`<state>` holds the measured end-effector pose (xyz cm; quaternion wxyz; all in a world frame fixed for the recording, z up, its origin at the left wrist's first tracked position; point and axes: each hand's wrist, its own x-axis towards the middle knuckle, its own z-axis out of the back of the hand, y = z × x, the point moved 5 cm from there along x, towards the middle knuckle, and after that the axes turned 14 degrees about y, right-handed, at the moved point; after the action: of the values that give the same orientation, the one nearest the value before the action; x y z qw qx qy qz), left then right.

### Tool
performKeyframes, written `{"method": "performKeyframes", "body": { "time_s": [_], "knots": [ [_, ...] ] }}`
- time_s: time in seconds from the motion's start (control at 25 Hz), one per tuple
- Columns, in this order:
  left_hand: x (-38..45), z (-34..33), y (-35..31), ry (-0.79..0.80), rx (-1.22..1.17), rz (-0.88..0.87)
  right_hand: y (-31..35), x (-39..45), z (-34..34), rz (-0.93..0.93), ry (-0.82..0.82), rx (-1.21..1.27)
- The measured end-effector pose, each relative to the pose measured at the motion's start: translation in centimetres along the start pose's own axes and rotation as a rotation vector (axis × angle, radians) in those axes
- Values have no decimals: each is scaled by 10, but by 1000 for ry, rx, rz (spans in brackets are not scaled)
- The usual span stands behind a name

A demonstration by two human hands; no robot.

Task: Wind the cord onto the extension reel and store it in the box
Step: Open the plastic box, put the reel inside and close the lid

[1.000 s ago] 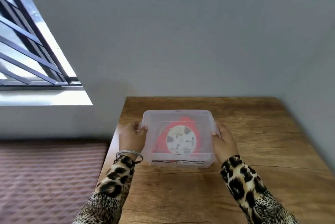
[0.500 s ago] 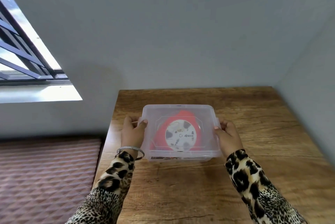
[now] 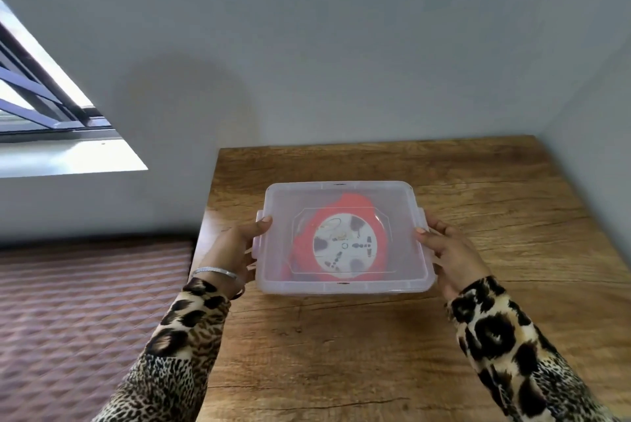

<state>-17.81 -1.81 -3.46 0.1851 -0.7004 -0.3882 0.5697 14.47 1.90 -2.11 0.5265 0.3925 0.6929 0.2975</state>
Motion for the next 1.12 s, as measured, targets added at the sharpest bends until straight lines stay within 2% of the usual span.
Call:
{"method": "performKeyframes", "body": {
  "time_s": [0.16,0.28,0.48,0.68,0.8,1.12],
  "knots": [
    [-6,-2,-13,41,-87,-51,3,-2,2,-133,111,-19],
    [-15,-5,-20,-141,142,-219,8,-7,2,-76,73,-60],
    [-28,-26,-23,-427,627,-362,10,-17,-15,225,-234,-742],
    [-29,-34,-23,-488,739,-430,14,-17,-20,294,-276,-933],
    [-31,-41,-23,-541,875,-525,18,-20,-32,384,-309,-1127],
    [-20,-37,-31,-566,821,-544,27,-4,-42,435,-268,-1078]
  ]
}}
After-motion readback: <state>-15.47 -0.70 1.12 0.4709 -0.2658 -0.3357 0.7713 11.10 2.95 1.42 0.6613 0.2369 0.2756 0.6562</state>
